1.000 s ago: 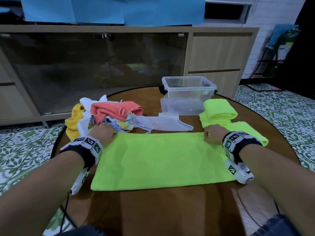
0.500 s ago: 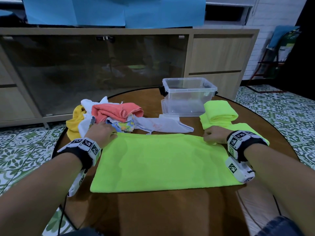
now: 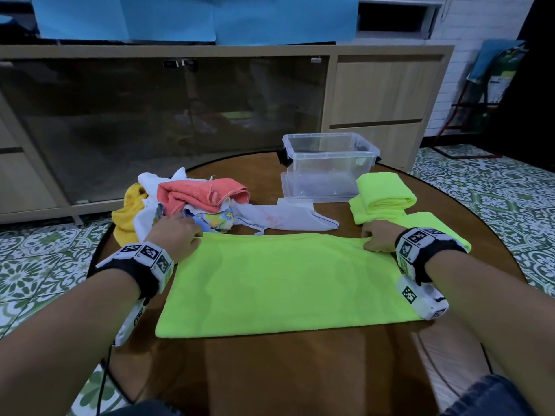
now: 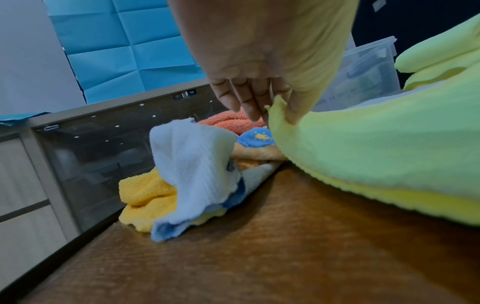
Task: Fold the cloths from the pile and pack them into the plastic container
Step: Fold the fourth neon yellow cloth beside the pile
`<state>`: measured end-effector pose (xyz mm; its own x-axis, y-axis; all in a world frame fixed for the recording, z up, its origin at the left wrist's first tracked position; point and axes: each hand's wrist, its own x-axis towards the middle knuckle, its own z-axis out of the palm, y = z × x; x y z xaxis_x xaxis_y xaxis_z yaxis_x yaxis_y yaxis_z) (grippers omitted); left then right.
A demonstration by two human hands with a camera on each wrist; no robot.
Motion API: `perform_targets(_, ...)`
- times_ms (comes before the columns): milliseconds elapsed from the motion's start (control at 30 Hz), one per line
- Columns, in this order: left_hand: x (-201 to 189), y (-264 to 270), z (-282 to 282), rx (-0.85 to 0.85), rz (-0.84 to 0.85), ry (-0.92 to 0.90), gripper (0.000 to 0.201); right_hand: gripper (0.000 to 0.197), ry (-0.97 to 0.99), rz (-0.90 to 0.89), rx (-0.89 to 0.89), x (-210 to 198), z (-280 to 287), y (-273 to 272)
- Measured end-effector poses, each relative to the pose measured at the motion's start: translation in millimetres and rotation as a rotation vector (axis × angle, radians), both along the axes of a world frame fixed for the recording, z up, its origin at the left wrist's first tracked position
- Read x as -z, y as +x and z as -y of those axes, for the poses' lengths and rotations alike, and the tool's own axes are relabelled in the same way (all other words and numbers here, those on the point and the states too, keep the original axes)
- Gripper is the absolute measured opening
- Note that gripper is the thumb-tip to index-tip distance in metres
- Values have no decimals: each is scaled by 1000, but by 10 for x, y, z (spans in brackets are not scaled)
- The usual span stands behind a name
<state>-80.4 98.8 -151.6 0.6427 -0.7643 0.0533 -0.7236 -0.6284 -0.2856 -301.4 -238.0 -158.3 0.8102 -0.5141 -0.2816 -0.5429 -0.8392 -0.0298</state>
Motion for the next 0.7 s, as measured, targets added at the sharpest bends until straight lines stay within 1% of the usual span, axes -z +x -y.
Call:
perform_targets(33,-4,-1,0,2,1,-1,30,9,5,1,8,-10,-8,-8)
perform_targets(133,-14,-42,11,13,21,34,30,31,8,8,0,-4,-21,-18)
perform_targets(167,-17,-59,18,22,36,56,31,33,10,3,-8,-4,-35,-16)
perform_targets(233,-21,-78,26,33,55,83,32,32,19,-13,-15,-12,-75,-9)
perform_targets(400,-38,-84,23,26,66,77,33,33,34,-24,-8,-78,-156,1)
perform_targets(567,-30,-81,31,17,90,109,34,31,131,57,88,-137,-104,-68)
perform_targets(700,-22,-81,34,21,99,138,36,32,220,145,125,-160,-76,-80)
